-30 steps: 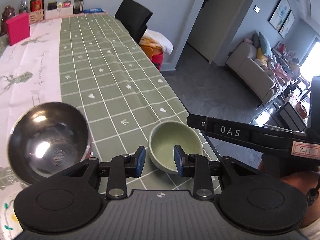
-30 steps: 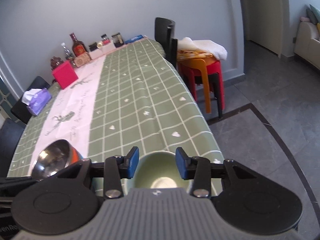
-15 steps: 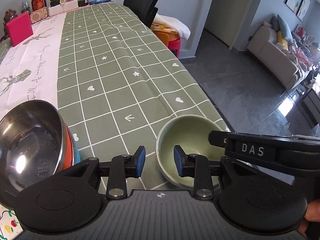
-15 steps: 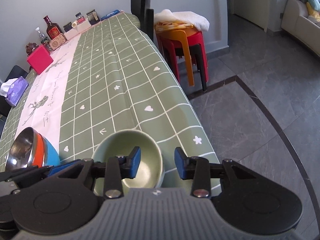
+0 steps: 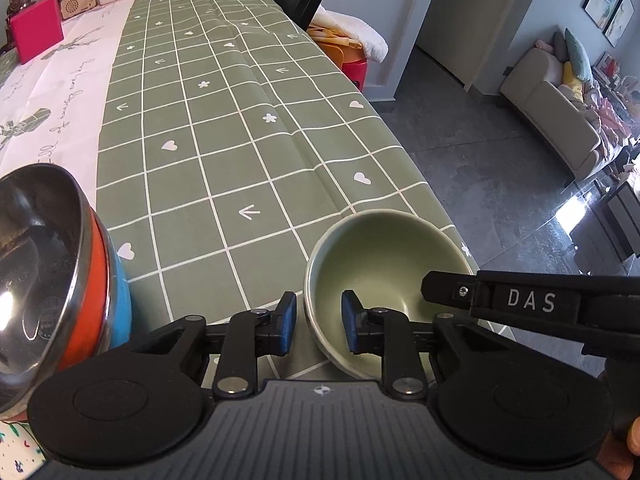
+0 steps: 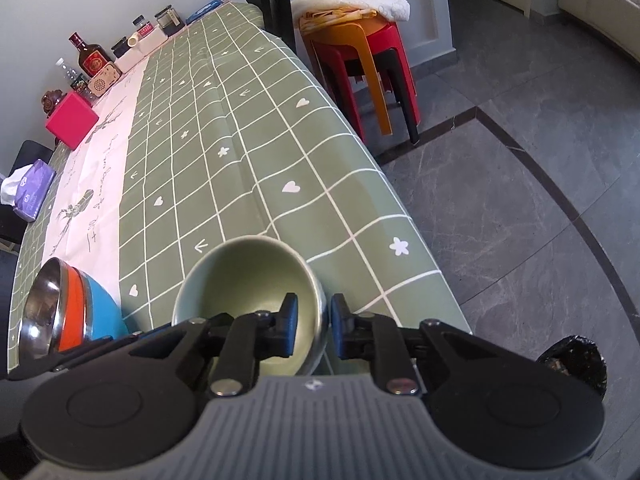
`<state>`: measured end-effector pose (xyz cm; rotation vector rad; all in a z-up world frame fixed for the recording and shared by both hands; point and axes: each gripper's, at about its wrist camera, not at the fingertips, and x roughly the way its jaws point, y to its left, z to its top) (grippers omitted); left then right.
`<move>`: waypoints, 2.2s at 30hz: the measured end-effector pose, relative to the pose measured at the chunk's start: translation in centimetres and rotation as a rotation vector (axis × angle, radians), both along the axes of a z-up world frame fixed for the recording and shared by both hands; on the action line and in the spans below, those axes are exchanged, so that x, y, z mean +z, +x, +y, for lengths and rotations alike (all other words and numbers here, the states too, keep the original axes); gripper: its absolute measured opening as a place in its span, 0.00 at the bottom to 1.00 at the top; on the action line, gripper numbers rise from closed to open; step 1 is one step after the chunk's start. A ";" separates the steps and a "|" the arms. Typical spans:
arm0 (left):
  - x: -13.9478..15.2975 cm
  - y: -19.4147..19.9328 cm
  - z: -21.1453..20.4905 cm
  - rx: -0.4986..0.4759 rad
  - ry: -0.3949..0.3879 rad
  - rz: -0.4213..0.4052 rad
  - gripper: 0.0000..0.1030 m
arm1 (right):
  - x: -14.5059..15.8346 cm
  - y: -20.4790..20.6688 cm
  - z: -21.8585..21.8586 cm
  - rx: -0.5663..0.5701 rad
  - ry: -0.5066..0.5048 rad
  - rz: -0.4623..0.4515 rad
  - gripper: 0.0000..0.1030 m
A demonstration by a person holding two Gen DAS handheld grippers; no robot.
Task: Organize plates and bowls
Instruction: 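Move the right tool to the pale green bowl and grip its rim, then carry the green bowl with the right tool toward the stacked steel bowls, then lower the green bowl with the right tool into the orange bowl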
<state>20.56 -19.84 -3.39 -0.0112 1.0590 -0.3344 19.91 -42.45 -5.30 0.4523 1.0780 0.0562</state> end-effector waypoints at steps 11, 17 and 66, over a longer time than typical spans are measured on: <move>-0.2 0.5 0.4 0.039 -0.032 0.034 0.12 | 0.1 0.0 0.3 0.016 -0.027 -0.005 0.05; 0.6 0.1 0.4 0.039 -0.037 0.015 0.12 | 0.8 -0.4 0.3 0.014 -0.046 -0.044 0.05; 6.9 0.2 18.3 0.308 -0.063 0.102 0.12 | 6.8 0.5 17.6 0.350 -0.009 -0.252 0.06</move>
